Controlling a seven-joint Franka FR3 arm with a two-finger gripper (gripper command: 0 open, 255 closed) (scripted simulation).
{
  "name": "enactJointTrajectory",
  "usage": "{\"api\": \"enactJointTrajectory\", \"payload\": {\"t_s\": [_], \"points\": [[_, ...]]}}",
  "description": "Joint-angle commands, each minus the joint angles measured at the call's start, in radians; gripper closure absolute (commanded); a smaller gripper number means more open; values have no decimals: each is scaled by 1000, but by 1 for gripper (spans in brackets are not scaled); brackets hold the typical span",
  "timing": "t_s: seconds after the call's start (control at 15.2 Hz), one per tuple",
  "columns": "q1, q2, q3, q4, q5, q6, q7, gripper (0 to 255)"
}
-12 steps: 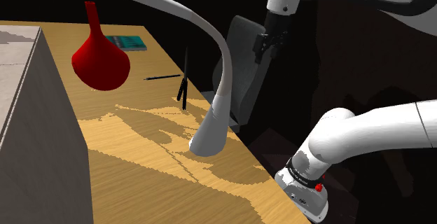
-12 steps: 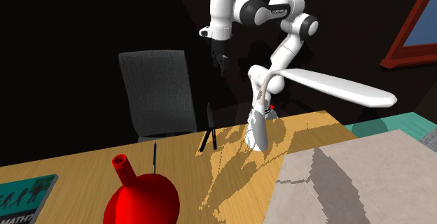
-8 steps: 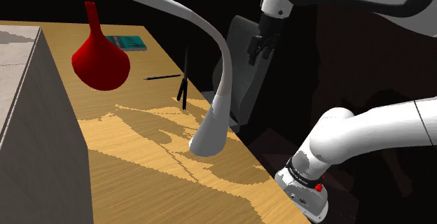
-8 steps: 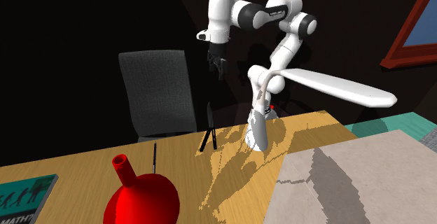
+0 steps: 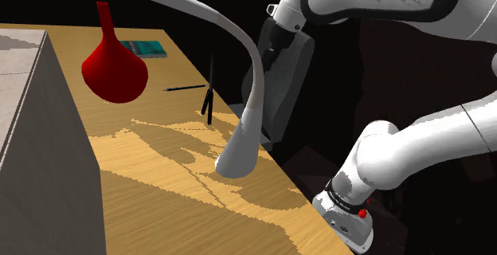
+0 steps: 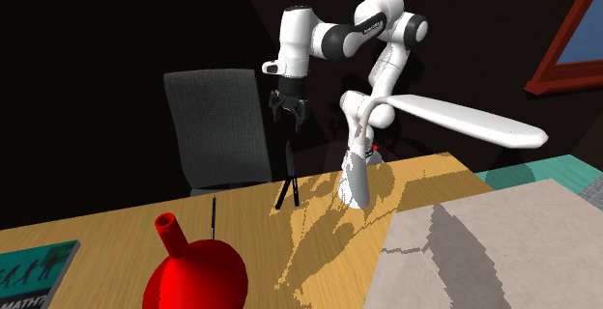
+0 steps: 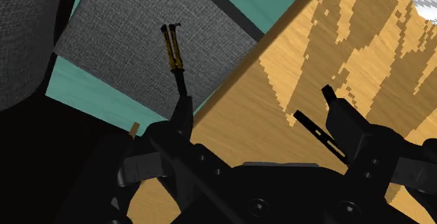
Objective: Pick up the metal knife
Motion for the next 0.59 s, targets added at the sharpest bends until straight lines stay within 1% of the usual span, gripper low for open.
{"api": "enactJointTrajectory", "payload": {"t_s": [0.0, 0.26, 0.53], "points": [[44, 41, -19, 0, 32, 83, -91, 0], [140, 109, -54, 0, 112, 219, -273, 0], [245, 174, -92, 14, 211, 328, -473, 0]]}}
